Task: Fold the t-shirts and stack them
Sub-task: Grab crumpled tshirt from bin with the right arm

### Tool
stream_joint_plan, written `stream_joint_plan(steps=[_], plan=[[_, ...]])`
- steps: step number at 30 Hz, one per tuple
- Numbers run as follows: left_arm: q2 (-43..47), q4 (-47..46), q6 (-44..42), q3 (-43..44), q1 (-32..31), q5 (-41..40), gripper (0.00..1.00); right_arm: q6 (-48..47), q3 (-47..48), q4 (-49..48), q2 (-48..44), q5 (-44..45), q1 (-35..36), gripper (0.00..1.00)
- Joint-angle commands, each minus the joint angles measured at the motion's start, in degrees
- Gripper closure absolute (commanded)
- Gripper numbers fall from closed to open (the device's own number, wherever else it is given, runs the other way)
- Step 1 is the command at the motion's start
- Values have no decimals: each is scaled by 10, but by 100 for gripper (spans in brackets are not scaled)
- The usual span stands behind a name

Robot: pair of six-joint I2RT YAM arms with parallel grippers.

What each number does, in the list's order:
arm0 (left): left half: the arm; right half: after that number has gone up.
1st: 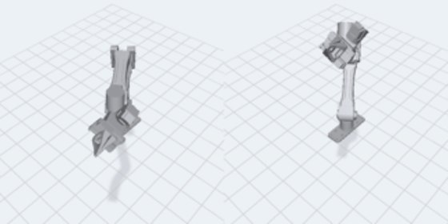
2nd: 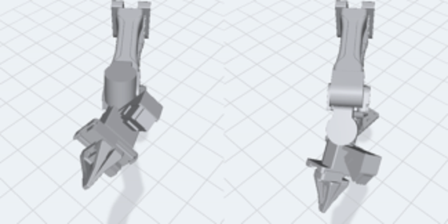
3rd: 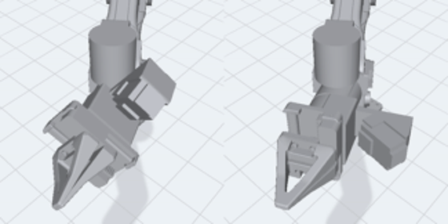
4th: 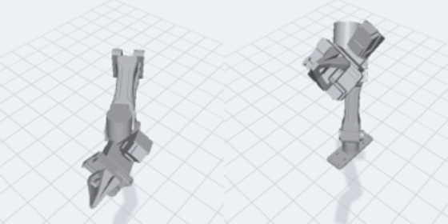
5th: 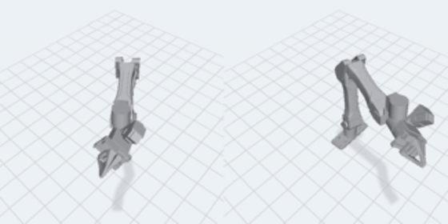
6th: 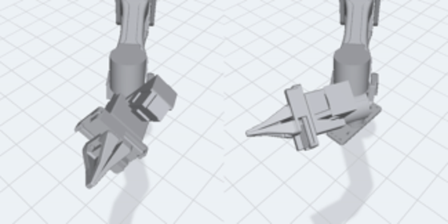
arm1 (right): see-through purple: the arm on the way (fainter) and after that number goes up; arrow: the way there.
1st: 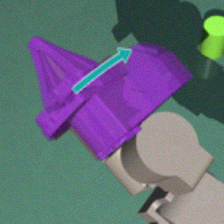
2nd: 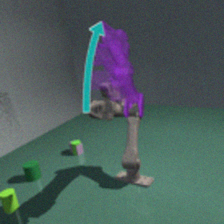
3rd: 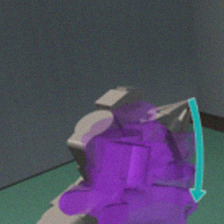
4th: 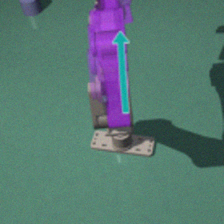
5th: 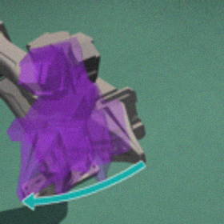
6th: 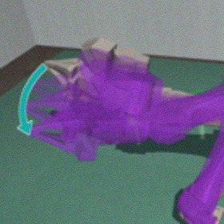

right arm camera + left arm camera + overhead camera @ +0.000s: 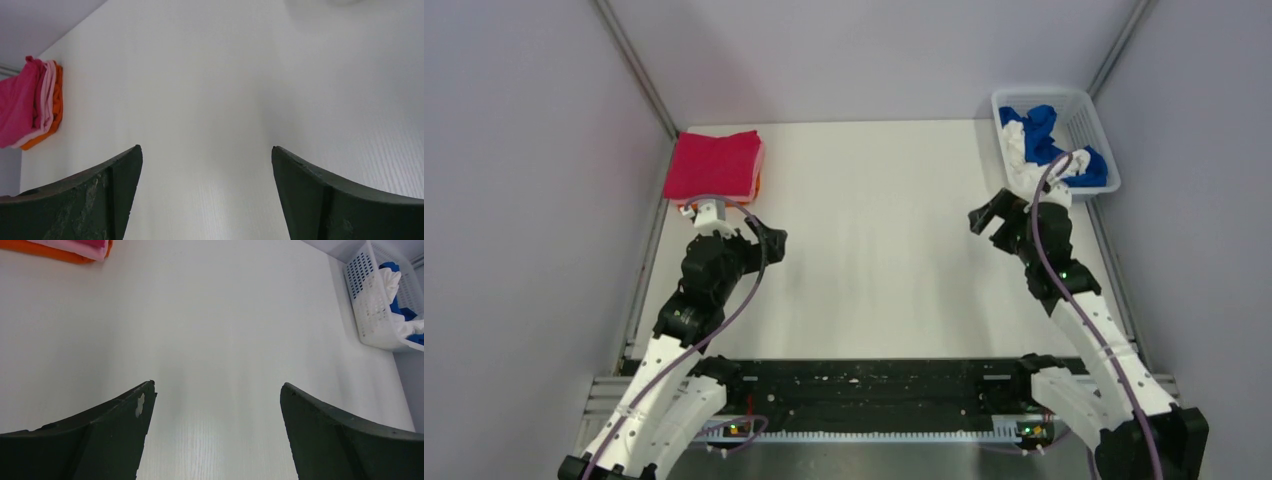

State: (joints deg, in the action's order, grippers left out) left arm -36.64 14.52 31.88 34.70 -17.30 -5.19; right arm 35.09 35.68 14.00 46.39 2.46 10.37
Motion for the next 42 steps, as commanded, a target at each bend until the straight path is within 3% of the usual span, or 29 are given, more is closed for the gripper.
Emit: stream_joint_plan(steps=[1, 5, 12, 19, 23, 31, 33, 34, 35, 37, 38, 42], plan=[[0, -26, 5, -1, 0, -2, 1, -35, 138, -68, 96, 91, -1, 1], [7, -21, 4, -4, 0, -8, 1, -80, 247, -72, 198, 151, -36, 1], [1, -26, 1, -5, 0, -19, 1, -101, 380, -24, 373, 100, -154, 1], [-31, -30, 4, 3, 0, -15, 1, -115, 499, 41, 546, 26, -211, 17], [-45, -35, 3, 4, 0, -9, 1, -129, 549, 48, 610, 30, -214, 27], [-40, -27, 3, 5, 0, -21, 1, -127, 572, 91, 669, 41, -214, 42], [-36, -27, 4, 4, 0, -23, 1, -123, 569, 91, 673, 35, -214, 49], [-34, -27, 4, 3, 0, -22, 1, -122, 569, 90, 673, 31, -214, 59], [-33, -25, 4, 4, 0, -21, 1, -120, 571, 89, 673, 28, -214, 79], [-29, -24, 4, 4, 0, -20, 1, -119, 576, 87, 664, 26, -214, 95], [-28, -22, 5, 5, 0, -20, 1, -118, 580, 84, 658, 27, -214, 100], [-17, -20, 10, 3, 0, -23, 1, -136, 629, 92, 613, 30, -214, 100]])
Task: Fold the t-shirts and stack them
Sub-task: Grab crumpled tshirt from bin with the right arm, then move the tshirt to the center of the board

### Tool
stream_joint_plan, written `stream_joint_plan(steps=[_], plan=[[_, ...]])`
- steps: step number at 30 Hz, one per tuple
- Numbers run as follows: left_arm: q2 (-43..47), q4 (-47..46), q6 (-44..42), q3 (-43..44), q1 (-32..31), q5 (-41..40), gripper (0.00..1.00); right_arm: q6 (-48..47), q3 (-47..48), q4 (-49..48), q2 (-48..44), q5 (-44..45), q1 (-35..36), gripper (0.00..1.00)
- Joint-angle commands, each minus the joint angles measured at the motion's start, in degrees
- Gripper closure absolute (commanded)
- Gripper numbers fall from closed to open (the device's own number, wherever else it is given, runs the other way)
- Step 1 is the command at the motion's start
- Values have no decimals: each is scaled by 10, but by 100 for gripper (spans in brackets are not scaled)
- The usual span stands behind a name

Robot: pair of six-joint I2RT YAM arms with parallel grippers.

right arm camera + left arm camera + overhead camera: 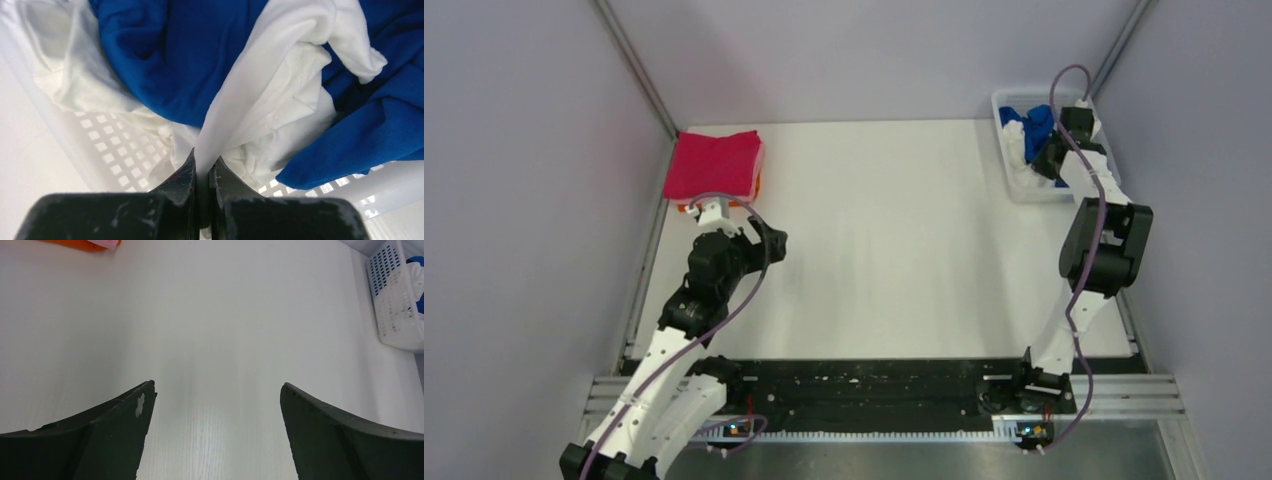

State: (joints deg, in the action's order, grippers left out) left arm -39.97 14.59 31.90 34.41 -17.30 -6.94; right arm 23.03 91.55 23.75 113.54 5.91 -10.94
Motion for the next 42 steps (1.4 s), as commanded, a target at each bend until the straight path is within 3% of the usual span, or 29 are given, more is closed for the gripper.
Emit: stream_joint_plan(steps=[1, 5, 13, 16, 23, 26, 32, 38, 40, 42], plan=[[18, -21, 11, 4, 0, -5, 1, -21, 94, 4, -69, 0, -1, 100], [21, -21, 15, 3, 0, -1, 1, -39, 148, -18, -138, -10, 0, 100], [29, -19, 21, 3, 0, 5, 1, 7, 2, -373, -354, -138, 0, 100], [32, -18, 22, 2, 0, 6, 1, 59, 8, -438, -379, -231, 0, 100], [33, -18, 21, 3, 0, 9, 1, 240, 104, -492, -344, -426, 5, 100], [36, -16, 22, 3, 0, 4, 1, 310, 123, -517, -328, -522, 44, 100], [42, -9, 28, 3, 0, -3, 1, 254, 90, -476, -337, -659, 193, 100], [43, 10, 32, 10, 0, -16, 1, 148, -149, -432, -448, -616, 233, 100], [42, 5, 34, 6, 0, -14, 1, 91, -258, -360, -488, -499, 233, 100], [36, 6, 34, 7, 0, -13, 1, 59, -334, -275, -513, -314, 234, 100]])
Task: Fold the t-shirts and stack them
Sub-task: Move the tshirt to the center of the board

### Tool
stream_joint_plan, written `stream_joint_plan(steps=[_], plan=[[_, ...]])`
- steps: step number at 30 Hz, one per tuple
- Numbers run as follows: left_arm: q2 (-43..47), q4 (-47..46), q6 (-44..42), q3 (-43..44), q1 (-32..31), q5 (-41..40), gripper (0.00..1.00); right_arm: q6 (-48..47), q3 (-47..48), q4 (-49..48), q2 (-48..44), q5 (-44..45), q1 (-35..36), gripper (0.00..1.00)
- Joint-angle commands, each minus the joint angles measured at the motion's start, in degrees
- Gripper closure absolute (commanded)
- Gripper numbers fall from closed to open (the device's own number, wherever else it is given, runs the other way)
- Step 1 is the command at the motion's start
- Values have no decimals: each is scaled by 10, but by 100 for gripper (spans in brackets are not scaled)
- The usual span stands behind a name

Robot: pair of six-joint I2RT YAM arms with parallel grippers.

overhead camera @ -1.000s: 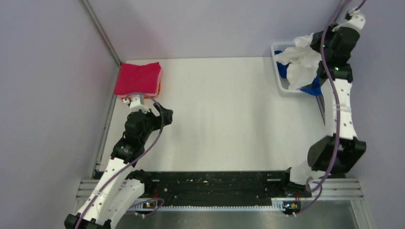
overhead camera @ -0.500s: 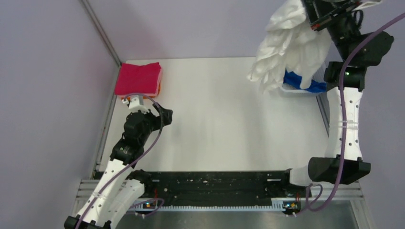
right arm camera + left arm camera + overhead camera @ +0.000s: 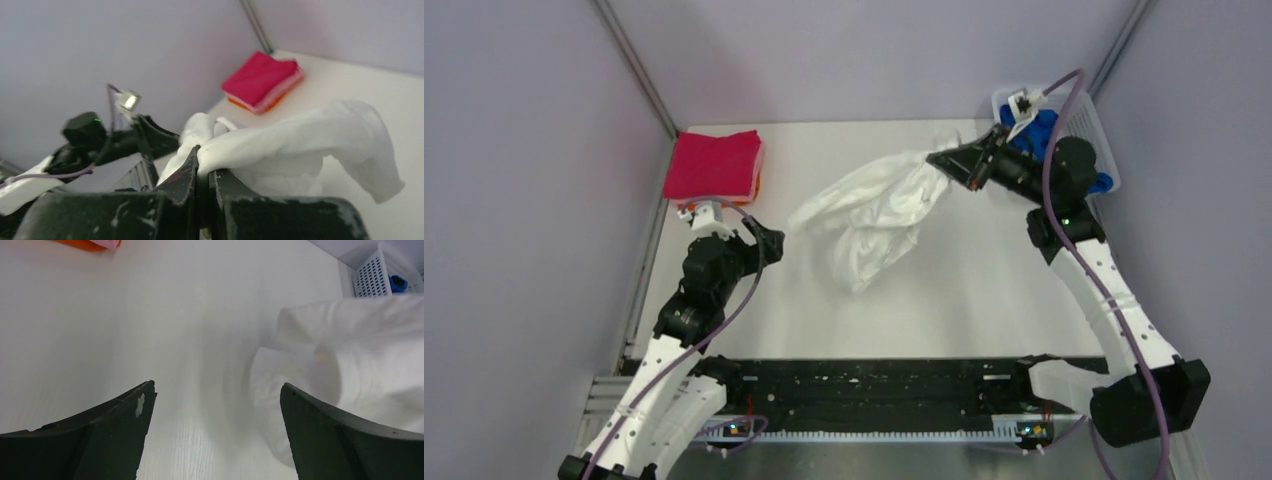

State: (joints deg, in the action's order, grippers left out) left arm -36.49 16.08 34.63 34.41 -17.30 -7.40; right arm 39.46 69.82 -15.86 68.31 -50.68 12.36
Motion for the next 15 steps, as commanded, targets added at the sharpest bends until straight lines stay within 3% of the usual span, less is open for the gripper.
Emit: stream_joint_plan(steps=[1, 2, 4, 5, 7, 10, 15], plan=[[-3, -5, 8, 10, 0, -10, 1, -110, -149, 159, -65, 337, 0, 100], [-8, -1, 9, 12, 0, -10, 1, -107, -174, 200, -64, 427, 1, 93], [-21, 6, 11, 21, 0, -8, 1, -101, -209, 258, -50, 549, -2, 52], [-28, 9, 12, 23, 0, -4, 1, -101, -216, 281, -41, 586, -4, 37], [-43, 12, 15, 28, 0, 6, 1, -109, -217, 312, -29, 610, -4, 19], [-68, 12, 18, 35, 0, 36, 1, -122, -215, 325, -42, 601, -5, 11], [-122, 14, 24, 44, -1, 132, 1, -104, -241, 312, -109, 566, 7, 9]])
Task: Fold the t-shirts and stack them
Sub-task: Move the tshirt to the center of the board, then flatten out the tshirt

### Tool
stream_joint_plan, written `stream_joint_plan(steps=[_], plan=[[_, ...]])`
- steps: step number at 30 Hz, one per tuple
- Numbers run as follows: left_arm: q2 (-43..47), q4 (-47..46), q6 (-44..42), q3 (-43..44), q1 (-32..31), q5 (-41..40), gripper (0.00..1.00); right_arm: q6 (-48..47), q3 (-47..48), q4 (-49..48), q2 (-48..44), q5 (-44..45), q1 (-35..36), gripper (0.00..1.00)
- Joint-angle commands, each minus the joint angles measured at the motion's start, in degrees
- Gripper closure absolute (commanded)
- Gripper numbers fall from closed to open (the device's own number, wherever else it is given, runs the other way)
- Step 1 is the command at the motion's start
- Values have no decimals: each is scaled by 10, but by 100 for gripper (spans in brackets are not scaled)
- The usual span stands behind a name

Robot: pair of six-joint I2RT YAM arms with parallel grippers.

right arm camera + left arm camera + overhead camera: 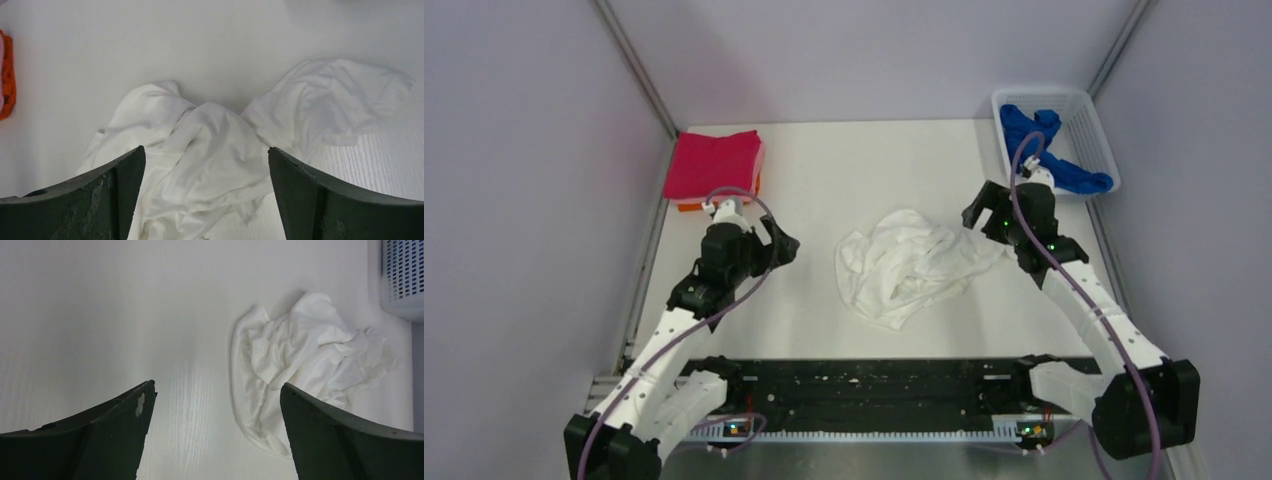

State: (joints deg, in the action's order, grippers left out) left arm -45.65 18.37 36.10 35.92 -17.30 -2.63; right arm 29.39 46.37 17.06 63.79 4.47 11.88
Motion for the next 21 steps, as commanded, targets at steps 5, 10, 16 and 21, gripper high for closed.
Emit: stream_joint_plan(steps=[5, 10, 16, 21], plan=[[-73, -11, 21, 22, -26, 194, 1, 14, -39, 34, -83, 40, 31, 6], [-125, -26, 50, 15, -148, 168, 10, 31, -73, 52, -111, 147, 30, 3], [-271, -15, 54, 104, -289, 86, 21, 93, -112, 39, -148, 191, -8, 1], [-396, 64, 17, 209, -321, -19, 30, 89, -131, 27, -159, 139, -48, 1]])
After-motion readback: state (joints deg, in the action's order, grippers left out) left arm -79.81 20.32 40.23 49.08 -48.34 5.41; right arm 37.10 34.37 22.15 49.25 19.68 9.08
